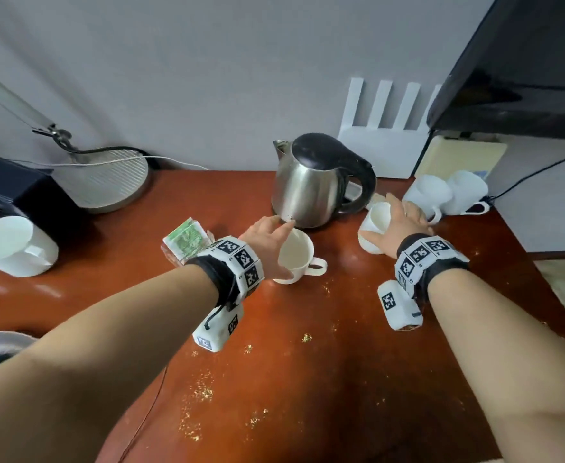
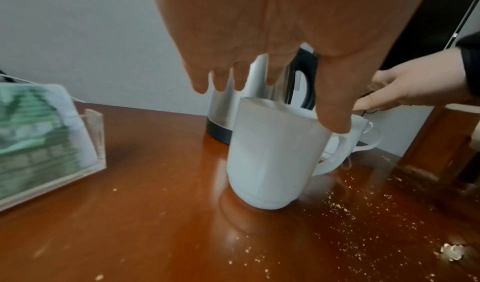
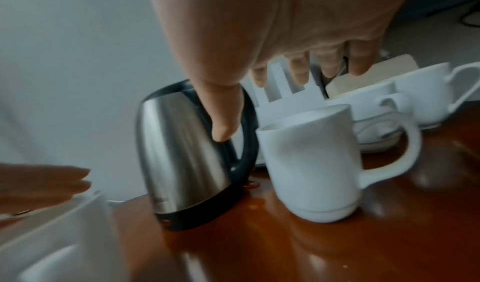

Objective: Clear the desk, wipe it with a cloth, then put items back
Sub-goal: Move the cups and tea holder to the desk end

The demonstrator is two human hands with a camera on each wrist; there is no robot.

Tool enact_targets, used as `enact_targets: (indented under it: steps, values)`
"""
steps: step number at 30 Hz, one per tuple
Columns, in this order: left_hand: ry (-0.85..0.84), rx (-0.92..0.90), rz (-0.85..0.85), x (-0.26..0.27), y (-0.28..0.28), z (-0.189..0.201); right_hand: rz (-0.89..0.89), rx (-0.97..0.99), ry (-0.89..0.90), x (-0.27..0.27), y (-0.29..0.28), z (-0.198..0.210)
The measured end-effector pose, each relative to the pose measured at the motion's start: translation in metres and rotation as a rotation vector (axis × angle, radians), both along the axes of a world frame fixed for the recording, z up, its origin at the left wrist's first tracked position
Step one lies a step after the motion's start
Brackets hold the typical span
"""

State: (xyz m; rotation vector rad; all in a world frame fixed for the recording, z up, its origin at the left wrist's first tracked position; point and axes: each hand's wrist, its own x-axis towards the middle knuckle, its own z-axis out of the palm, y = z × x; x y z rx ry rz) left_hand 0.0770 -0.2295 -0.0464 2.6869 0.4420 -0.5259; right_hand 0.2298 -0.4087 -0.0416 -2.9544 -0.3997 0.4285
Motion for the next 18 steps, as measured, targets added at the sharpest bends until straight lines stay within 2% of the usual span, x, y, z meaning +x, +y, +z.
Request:
enact_targets:
  steps: [6,14,18]
  values:
    - [0.075,0.058,0.01,0.022,-0.013,-0.018,-0.008,0.013,0.121,0.032,-0.001,-0.019]
    - [0.031,0.032,0.019,0.021,-0.016,-0.019,-0.066,0.067,0.03,0.025,0.0,-0.031]
    - [0.014,0.018,0.03,0.016,-0.019,-0.016,0.024,-0.009,-0.006,0.006,-0.003,-0.031]
